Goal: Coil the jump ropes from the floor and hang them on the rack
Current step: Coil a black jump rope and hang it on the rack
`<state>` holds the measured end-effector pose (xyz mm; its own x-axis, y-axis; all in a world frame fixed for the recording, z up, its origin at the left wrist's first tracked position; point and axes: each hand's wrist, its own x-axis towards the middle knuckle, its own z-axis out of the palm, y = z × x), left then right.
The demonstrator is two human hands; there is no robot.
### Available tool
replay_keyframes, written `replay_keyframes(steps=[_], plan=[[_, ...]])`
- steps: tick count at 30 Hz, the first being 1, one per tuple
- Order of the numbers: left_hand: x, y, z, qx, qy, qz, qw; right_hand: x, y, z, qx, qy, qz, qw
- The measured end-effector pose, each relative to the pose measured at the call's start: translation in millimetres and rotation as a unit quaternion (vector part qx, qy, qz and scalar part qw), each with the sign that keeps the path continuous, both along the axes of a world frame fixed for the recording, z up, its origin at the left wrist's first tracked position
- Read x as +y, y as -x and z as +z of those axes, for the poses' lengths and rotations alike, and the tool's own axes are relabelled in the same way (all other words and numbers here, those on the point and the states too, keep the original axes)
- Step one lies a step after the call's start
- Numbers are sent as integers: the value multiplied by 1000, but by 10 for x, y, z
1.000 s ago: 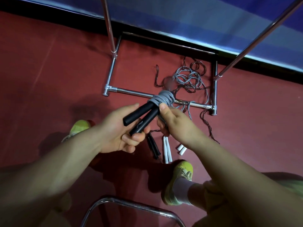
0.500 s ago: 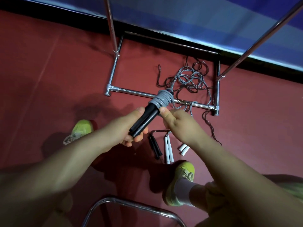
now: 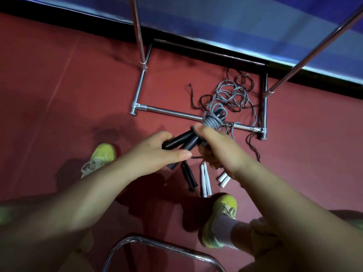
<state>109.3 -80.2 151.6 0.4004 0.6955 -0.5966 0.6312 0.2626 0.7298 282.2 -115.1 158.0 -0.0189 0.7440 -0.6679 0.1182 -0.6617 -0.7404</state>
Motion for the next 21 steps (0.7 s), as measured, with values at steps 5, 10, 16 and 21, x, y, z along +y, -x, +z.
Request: replay_keyframes(steps=[5,10,16,21], plan=[[-66,30,-15,-89,190,10,978,-19,2,-25,79,-33,-43,995],[-104,-17,-12,-241,467,32,850,-42,-16,-96,150,-80,-47,984],[-162,13,-34,-325,549,28,769,-11,-35,-197,117,-86,18,989],[-85,2,-22,-217,490,76,841,60,-71,-361,-74,0,65,995]])
